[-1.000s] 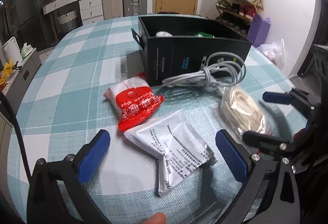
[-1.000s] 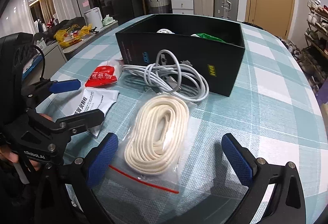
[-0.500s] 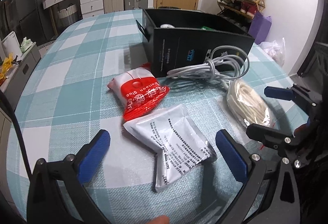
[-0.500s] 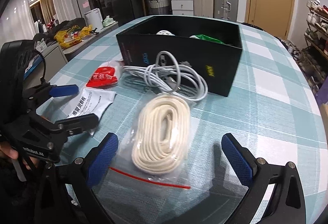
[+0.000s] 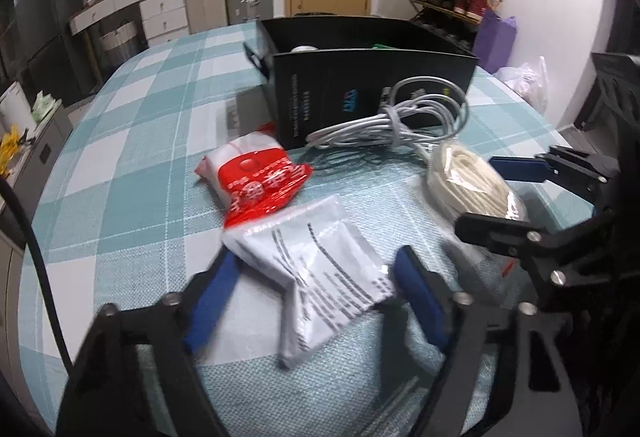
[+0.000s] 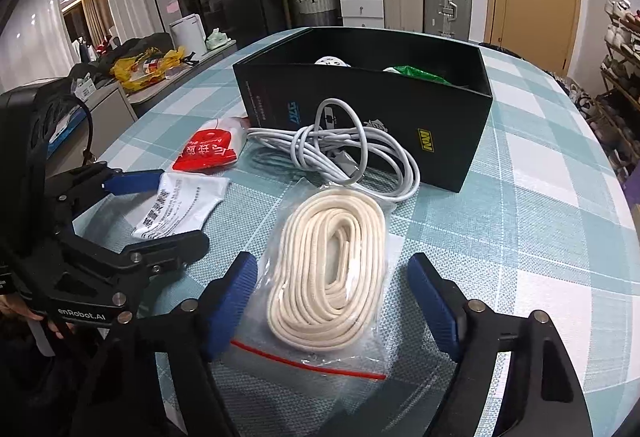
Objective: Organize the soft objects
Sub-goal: 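Grasp the white printed sachet with the left tool while the right tool grasps the bagged rope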
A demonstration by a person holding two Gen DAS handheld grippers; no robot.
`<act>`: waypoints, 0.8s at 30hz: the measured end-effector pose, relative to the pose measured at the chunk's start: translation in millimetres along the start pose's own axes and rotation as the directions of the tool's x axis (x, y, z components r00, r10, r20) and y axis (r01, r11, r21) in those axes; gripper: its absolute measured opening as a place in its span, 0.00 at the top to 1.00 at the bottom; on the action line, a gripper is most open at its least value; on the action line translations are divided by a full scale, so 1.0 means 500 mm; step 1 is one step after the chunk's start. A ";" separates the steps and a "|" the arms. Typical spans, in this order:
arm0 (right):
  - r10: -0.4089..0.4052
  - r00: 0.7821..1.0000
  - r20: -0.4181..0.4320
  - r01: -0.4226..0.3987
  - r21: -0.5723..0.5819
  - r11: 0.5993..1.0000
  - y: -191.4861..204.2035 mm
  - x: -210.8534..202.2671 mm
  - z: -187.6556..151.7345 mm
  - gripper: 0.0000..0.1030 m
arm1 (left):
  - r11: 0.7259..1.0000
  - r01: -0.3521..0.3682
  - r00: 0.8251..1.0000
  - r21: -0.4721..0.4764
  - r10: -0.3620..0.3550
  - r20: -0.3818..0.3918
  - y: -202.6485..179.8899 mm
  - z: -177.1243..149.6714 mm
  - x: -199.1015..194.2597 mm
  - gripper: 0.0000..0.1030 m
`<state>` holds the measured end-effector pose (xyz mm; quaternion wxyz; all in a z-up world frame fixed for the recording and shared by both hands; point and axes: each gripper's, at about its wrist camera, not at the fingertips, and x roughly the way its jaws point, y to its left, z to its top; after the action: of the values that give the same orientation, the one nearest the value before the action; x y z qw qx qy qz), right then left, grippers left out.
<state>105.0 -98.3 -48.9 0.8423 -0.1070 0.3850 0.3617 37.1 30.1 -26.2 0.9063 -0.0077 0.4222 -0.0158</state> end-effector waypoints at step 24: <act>0.009 1.000 -0.002 -0.009 -0.009 1.000 0.003 -0.005 -0.005 0.26 | 0.995 0.099 0.995 0.000 -0.099 0.019 -0.002 0.001 -0.018 0.58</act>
<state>101.6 -99.6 -48.7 0.8398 -0.1092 0.3847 0.3673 31.7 29.4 -19.1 0.9084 -0.0293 0.4126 -0.0604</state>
